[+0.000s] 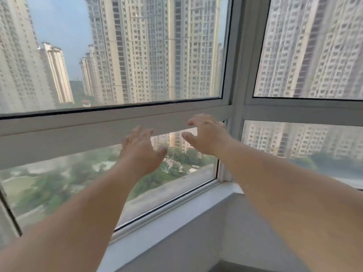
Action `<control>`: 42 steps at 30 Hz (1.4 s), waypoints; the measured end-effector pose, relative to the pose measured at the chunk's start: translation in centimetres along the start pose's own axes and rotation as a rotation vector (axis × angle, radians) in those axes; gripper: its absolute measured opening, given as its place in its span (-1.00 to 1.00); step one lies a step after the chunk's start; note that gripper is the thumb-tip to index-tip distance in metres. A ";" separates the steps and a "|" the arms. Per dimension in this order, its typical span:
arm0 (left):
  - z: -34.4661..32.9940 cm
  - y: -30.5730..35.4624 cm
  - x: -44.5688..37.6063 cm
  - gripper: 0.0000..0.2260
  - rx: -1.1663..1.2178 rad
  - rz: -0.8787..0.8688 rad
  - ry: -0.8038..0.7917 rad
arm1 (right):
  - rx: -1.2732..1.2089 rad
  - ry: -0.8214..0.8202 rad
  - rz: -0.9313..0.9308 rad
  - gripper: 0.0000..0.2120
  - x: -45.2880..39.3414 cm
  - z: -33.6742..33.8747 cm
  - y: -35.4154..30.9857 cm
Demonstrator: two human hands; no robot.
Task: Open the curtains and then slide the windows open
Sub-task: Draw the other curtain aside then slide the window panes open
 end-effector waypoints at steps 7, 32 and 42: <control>-2.9 15.3 -2.1 -0.41 0.065 -0.154 -0.016 | 0.016 0.082 -0.133 -0.50 2.9 6.0 14.9; -24.4 42.4 -29.7 -0.33 0.055 -0.312 0.122 | 0.214 0.253 -0.095 -0.32 -13.5 13.9 53.4; -30.3 46.0 -44.3 -0.34 0.092 -0.258 0.253 | 0.474 0.311 -0.094 -0.35 -26.2 14.4 60.0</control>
Point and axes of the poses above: each hand's wrist, its own x-axis away from the middle knuckle, its own z-axis out of the back of the hand, y = z × x, the point moved 9 cm from there along -x, towards the middle knuckle, and after that the axes turned 8 degrees about -z, right-handed, at the moved point
